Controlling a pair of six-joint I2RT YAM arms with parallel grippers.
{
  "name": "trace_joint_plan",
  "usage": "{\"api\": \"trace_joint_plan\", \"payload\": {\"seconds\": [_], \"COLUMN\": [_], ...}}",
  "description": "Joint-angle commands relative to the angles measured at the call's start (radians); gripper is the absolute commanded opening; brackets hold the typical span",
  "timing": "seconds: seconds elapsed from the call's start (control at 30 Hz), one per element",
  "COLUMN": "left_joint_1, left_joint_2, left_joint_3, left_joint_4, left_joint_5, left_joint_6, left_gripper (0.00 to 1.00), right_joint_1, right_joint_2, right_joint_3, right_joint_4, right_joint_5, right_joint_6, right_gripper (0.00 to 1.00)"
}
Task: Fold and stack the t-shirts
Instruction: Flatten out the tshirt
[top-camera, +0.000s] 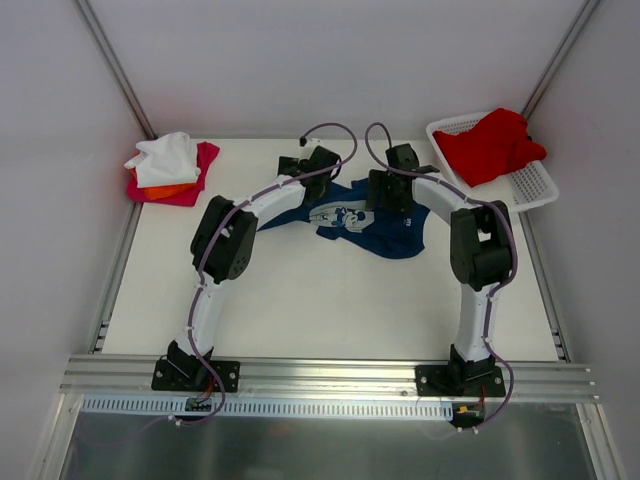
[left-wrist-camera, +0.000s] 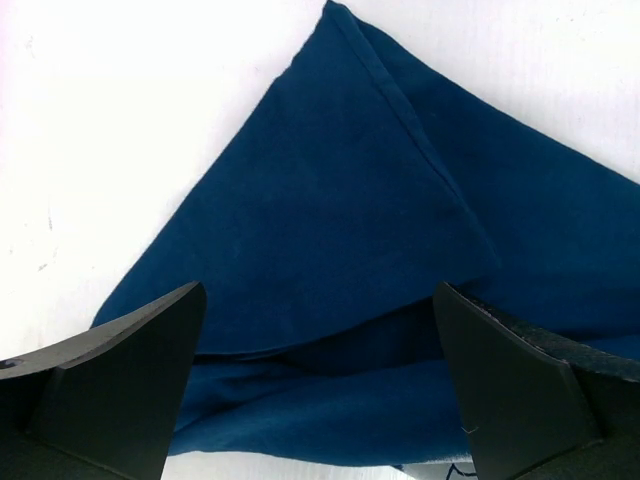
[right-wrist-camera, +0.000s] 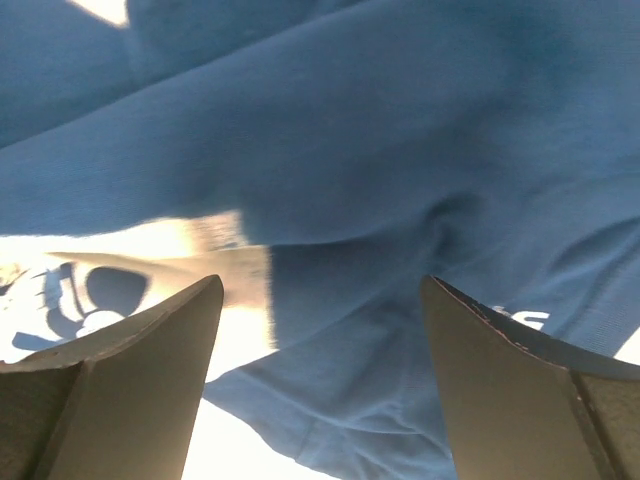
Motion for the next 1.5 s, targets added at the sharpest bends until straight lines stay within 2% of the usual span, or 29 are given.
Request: {"api": "trace_joint_plan", "payload": {"seconds": [0.0,0.17,0.4,0.87,0.9,0.97,1.0,1.07,1.1,1.33,1.47], "left_joint_1": [0.010,0.050,0.055,0.042,0.044,0.044,0.042,0.044,0.045,0.047,0.047], "left_joint_2": [-0.008,-0.025,0.001,0.069,0.073,0.073,0.078,0.086,0.090,0.113,0.104], "left_joint_3": [0.030,0.010,0.052,0.104,0.113,0.116,0.121,0.136,0.141,0.175,0.172], "left_joint_4": [-0.007,-0.003,0.016,0.014,0.011,0.011,0.011,0.011,0.011,0.010,0.010], "left_joint_5": [0.057,0.159,0.282,0.300,0.305,0.308,0.311,0.329,0.338,0.365,0.352], "left_joint_6": [-0.021,-0.085,-0.097,-0.079,-0.076,-0.074,-0.074,-0.071,-0.070,-0.065,-0.064], "left_gripper": [0.99,0.99,0.98,0.95,0.88,0.86,0.78,0.73,0.66,0.44,0.38], "right_joint_1": [-0.029,-0.087,-0.118,-0.117,-0.118,-0.117,-0.118,-0.117,-0.117,-0.117,-0.117], "right_joint_2": [-0.092,-0.127,-0.149,-0.140,-0.141,-0.149,-0.150,-0.153,-0.153,-0.167,-0.157], "right_joint_3": [-0.002,-0.042,-0.073,-0.067,-0.068,-0.076,-0.077,-0.081,-0.082,-0.099,-0.096], "right_joint_4": [0.015,0.055,0.080,0.098,0.098,0.104,0.107,0.109,0.109,0.120,0.121], "right_joint_5": [0.064,0.018,0.003,-0.062,-0.062,-0.063,-0.065,-0.071,-0.073,-0.080,-0.093], "right_joint_6": [-0.015,-0.020,-0.009,0.006,0.006,0.008,0.009,0.011,0.009,0.009,0.011], "right_gripper": [0.84,0.84,0.84,0.84,0.84,0.84,0.84,0.84,0.84,0.84,0.84]}}
